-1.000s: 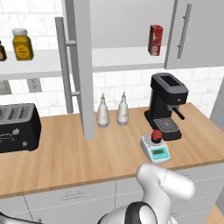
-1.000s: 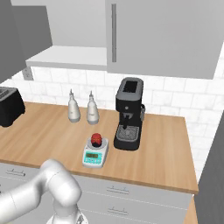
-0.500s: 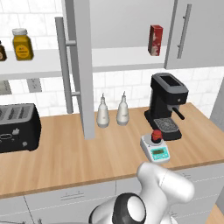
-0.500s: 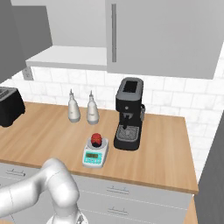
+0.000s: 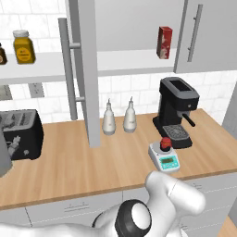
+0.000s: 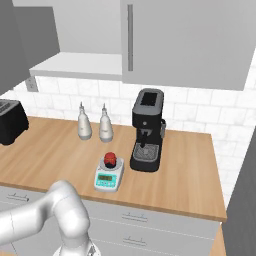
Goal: Pick the jam and place it on the digital scale for weighing, and close the cabinet.
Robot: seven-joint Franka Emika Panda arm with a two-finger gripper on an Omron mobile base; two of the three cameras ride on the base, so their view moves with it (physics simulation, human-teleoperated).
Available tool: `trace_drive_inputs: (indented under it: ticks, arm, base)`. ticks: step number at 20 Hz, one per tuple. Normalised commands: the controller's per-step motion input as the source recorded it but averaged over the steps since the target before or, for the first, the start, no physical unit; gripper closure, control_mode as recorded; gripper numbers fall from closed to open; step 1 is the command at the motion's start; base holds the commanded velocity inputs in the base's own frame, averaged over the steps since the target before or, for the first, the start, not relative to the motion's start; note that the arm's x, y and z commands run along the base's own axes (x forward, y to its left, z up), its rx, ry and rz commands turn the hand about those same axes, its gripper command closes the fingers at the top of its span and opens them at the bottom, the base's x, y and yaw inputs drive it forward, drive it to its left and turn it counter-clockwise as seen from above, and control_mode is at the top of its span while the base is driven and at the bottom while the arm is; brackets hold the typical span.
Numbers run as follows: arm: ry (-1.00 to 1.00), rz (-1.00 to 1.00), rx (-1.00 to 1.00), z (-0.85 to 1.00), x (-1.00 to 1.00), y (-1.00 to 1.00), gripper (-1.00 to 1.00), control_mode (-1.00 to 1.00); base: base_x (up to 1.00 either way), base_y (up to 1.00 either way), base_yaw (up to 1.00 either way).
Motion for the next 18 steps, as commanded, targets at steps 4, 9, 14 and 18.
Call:
trace_drive_inputs:
  ticks: [4,9,14,18]
  arm:
    - [0.15,-0.11,-0.07,-0.08,0.71,-0.7,-1.0,-1.0]
    - [0.0,-0.08,-0.15,-0.01,0.26,-0.66,-1.0,-1.0]
    - [0.0,-0.07,-0.2,0.0,0.35,-0.63,-1.0,-1.0]
    - [0.0,-0.08,-0.25,0.12,0.23,-0.33,-1.0,-1.0]
  base:
    - [0.0,0.0,0.0]
    - [0.0,0.0,0.0]
    - [0.0,0.0,0.0]
    - [0.0,0.0,0.0]
